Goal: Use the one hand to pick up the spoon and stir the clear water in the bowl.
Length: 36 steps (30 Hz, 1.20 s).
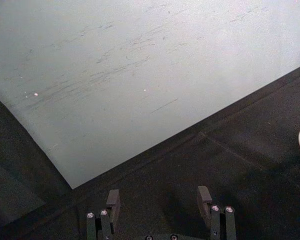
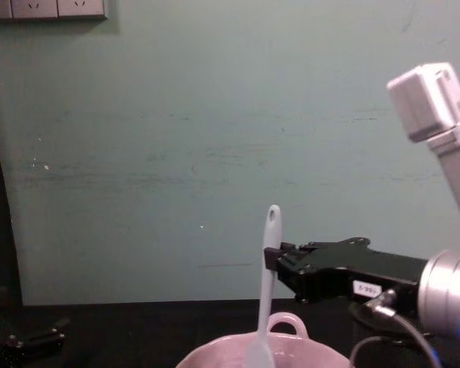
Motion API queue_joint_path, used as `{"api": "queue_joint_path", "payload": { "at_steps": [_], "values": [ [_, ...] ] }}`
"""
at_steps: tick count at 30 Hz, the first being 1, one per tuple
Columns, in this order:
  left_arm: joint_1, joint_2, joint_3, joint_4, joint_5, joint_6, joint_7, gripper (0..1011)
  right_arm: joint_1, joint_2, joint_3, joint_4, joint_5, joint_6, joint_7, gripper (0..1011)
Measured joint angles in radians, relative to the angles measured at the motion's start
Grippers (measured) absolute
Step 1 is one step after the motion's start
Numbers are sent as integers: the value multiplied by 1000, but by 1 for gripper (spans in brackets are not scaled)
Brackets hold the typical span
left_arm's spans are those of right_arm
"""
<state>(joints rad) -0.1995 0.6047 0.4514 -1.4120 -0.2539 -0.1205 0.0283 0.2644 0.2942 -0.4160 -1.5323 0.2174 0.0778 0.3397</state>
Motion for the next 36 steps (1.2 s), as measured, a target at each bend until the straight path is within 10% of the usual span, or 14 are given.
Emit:
{"api": "queue_joint_path", "payload": {
  "at_steps": [18,36],
  "values": [
    [0,0,0,0,0,0,0,1011,-69,70,101,-222,202,219,30,109],
    [0,0,0,0,0,0,0,1011,-45,133,348,-331,523,499,18,109]
  ]
}}
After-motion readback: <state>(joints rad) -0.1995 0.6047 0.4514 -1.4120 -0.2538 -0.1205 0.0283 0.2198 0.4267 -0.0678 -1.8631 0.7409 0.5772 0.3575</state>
